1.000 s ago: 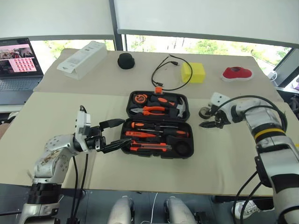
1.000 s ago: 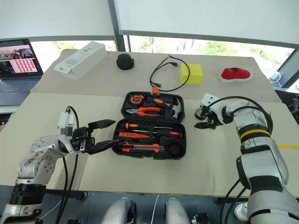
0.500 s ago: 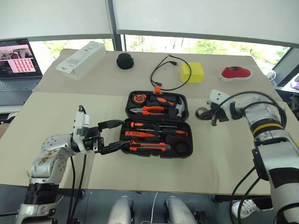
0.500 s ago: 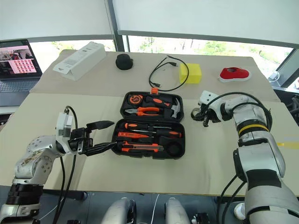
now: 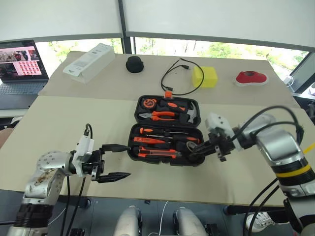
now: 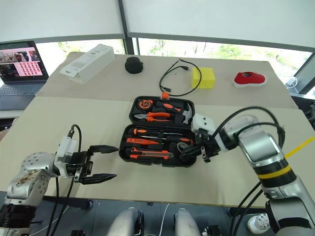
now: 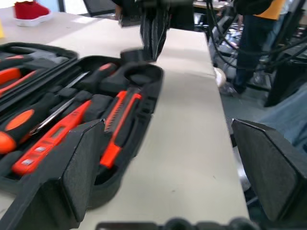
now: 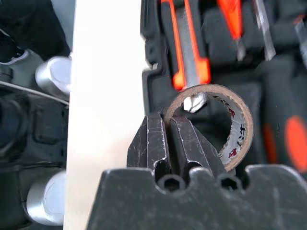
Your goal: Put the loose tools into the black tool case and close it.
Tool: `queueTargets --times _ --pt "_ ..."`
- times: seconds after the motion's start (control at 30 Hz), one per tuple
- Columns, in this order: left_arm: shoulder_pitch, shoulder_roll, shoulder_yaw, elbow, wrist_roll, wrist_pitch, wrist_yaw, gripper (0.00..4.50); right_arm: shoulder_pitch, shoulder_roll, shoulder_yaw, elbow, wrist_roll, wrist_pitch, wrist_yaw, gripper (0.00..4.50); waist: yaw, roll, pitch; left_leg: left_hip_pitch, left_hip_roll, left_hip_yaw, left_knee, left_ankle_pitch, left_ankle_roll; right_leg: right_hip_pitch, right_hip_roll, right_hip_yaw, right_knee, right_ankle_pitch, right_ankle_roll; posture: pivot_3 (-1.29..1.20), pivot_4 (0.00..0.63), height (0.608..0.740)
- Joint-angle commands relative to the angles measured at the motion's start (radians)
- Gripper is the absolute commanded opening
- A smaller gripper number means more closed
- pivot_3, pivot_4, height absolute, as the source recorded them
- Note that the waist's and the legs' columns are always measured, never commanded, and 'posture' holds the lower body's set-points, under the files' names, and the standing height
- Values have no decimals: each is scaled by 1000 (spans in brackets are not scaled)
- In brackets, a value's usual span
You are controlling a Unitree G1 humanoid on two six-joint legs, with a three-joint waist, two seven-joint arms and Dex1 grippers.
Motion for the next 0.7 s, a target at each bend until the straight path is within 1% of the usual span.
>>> queueTargets --times 0.03,0.1,0.27,0.33,0.37,0.43,0.5,0.53,0.6,0.7 --pt "-1 -4 -13 -30 10 -49 -17 4500 -7 -31 20 -18 -11 -9 -18 56 -3 0 0 0 0 1 0 0 0 0 0 0 1 0 0 0 150 740" --pt "-2 1 -25 -28 13 -43 -19 4500 -14 -15 38 18 -34 -35 -54 56 -6 0 0 0 0 1 0 0 0 0 1 0 1 0 0 0 150 740" --pt "-8 2 -18 -36 7 -33 5 4500 -23 -29 83 51 -74 -84 -74 56 -7 0 0 0 0 1 0 0 0 0 1 0 1 0 0 0 150 740" --pt "-4 8 -1 -45 5 -8 39 4500 -25 -35 75 34 -54 -76 -62 785 -6 -1 0 0 0 0 1 0 0 0 1 0 1 0 0 0 150 740" --pt "-1 12 7 -48 8 0 55 4500 -29 -27 60 29 -40 -70 -71 1025 -6 -1 0 0 0 0 1 0 0 0 1 0 1 0 0 0 150 740" --pt "3 19 24 -52 -1 20 81 4500 -37 -38 44 17 0 -65 -36 1695 -7 -1 0 0 1 0 1 0 0 0 1 0 1 0 0 0 150 740" --pt "6 25 43 -54 -7 39 107 4500 -37 -48 7 4 67 -58 13 2314 -7 -1 0 0 1 -2 1 0 0 0 1 0 1 0 0 0 150 740" --pt "0 27 64 -46 -18 60 129 4500 -46 -50 -39 24 112 -38 26 2737 -8 -2 0 0 1 -3 1 0 0 -1 1 0 1 0 0 0 150 740" --pt "-40 23 110 -4 -34 118 214 4500 -60 -84 -103 93 143 -55 52 2737 -8 -2 1 -1 1 -4 0 0 0 -1 1 0 1 0 0 0 150 740" --pt "-104 15 133 48 -21 165 307 3758 -70 -102 -181 217 171 -69 43 2769 1 -3 1 -1 0 -6 1 0 0 0 1 0 1 0 0 0 150 740"
